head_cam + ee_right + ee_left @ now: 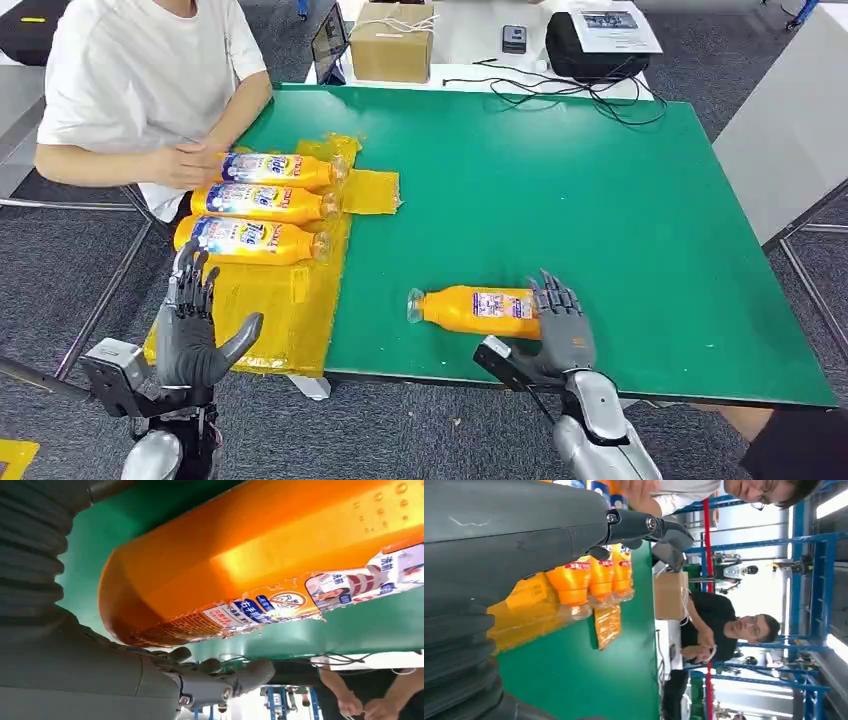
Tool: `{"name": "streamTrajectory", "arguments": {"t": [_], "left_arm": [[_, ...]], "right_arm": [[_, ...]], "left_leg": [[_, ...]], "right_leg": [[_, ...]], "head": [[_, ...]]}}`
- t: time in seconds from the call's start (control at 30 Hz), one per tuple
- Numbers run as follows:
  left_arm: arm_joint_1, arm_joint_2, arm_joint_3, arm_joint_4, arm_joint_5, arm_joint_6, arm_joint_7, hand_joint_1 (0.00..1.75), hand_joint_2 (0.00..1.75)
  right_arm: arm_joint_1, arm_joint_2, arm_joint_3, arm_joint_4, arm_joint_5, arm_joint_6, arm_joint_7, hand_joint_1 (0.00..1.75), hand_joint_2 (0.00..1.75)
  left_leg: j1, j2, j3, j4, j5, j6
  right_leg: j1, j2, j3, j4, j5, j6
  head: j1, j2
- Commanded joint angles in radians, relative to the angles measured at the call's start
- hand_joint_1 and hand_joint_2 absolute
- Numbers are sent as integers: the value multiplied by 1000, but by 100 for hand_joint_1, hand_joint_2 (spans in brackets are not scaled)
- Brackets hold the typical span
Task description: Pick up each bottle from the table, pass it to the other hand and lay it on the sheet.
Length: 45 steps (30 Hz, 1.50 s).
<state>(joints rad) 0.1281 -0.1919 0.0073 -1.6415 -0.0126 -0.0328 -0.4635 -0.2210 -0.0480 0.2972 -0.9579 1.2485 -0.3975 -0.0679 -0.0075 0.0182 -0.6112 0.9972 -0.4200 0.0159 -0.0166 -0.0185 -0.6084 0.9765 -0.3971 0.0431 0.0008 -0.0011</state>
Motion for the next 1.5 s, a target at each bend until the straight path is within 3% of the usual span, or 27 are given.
{"name": "streamTrajectory", "arguments": {"t": [0.03,0.3,0.43,0.57,0.63,0.73,0.77,0.8,0.87,1.27,1.5], "left_arm": [[-13,16,19,66,-6,-1,9,0,175],[-77,17,9,138,-1,-20,13,0,175],[-75,17,12,135,7,-22,15,0,175],[-31,32,38,75,53,-71,20,0,175],[-27,26,62,39,47,-96,46,0,175],[-31,23,69,41,42,-103,54,0,175],[-33,20,72,46,40,-105,55,0,175],[-36,18,75,50,36,-107,56,0,175],[-43,13,77,61,25,-109,57,0,175],[-115,21,42,154,-3,-83,60,0,175],[-120,32,22,159,1,-74,58,0,175]], "right_arm": [[-42,-42,39,115,47,50,44,0,175],[-207,6,35,344,1,44,-8,0,175],[-226,19,47,358,9,49,2,0,175],[-288,57,99,392,59,90,78,0,175],[-362,63,139,421,62,180,98,0,175],[-394,58,156,439,64,218,102,0,175],[-412,55,169,453,71,232,109,21,175],[-431,53,180,471,73,252,111,148,175],[-483,46,205,519,76,309,116,175,175],[-541,-15,216,607,19,391,56,175,175],[-542,-16,212,611,-10,397,31,175,175]], "left_leg": [[1,-2,5,-1,-1,-1],[2,-3,7,0,-1,-1],[1,-1,7,-1,1,0],[1,1,9,-1,1,0],[2,4,11,-1,0,0],[1,5,8,1,0,0],[3,5,9,2,-1,0],[1,4,8,0,1,1],[2,2,8,1,1,0],[1,-6,7,1,3,1],[0,-4,6,0,4,1]], "right_leg": [[1,0,6,-2,-1,-1],[1,1,9,-2,0,-2],[1,2,8,-2,3,-3],[1,3,8,-2,2,-3],[2,7,9,-2,2,-4],[1,7,7,1,3,-3],[2,8,8,1,3,-4],[1,4,7,0,4,-3],[1,3,8,0,3,-4],[1,-4,10,-1,2,-3],[0,-3,8,-1,3,-2]], "head": [[0,0],[0,0],[0,0],[0,0],[0,0],[0,0],[0,0],[0,0],[0,0],[0,0],[0,0]]}}
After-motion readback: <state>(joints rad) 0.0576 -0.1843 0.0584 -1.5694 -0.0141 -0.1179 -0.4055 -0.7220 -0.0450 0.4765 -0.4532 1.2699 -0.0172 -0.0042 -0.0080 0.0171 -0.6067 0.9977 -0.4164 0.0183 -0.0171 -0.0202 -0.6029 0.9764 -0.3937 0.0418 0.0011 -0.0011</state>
